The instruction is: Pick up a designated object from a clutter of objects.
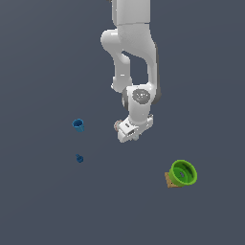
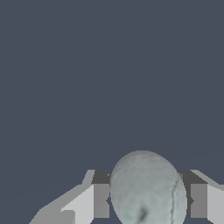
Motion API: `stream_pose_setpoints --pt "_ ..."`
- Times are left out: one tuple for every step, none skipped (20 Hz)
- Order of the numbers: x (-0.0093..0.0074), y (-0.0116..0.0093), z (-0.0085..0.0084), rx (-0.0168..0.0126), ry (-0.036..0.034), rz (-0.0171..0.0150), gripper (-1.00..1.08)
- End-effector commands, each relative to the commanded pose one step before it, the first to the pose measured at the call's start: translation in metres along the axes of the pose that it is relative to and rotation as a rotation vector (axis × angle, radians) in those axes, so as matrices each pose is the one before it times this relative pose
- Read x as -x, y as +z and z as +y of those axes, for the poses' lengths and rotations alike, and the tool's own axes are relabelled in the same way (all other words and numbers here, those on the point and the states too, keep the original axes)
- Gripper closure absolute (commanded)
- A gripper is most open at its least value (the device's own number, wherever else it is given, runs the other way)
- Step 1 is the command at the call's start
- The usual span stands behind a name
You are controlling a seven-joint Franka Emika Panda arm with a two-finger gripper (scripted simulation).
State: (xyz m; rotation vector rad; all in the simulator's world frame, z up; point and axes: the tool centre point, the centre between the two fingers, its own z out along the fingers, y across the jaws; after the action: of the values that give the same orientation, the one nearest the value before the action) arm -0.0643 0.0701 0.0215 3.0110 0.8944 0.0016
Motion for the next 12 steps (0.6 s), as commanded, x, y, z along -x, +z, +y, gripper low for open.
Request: stream_pose_setpoints --pt "0.00002 0.00009 -0.00001 -0.0001 0.0 -0.00009 1.08" --pt "-0.00011 -0.00022 0.00002 0.0 0.0 0.0 1.08" --pt "-0.00034 -0.00066 0.00006 0.0 0.0 0.0 1.08" --pt "-0.00057 -0.0011 0.00009 0.0 0.0 0.0 1.08" --pt "-0.0008 -0.00153 0.00013 0.0 0.0 0.0 1.08" --pt "-0.00102 -0.00197 0.00017 0.0 0.0 0.0 1.08" --pt "-0.00125 -0.00241 0.00021 0.0 0.0 0.0 1.08" --pt "-0.00148 -0.00285 0.00024 0.0 0.0 0.0 1.08" --pt "-0.00171 -0.00329 0.00028 0.0 0.0 0.0 1.08" --pt "-0.00194 -0.00372 0.00032 0.0 0.0 0.0 1.08" --pt "-0.00217 -0.00416 0.00035 0.0 0.0 0.0 1.08" --pt "-0.0024 -0.0046 0.00039 0.0 0.0 0.0 1.08"
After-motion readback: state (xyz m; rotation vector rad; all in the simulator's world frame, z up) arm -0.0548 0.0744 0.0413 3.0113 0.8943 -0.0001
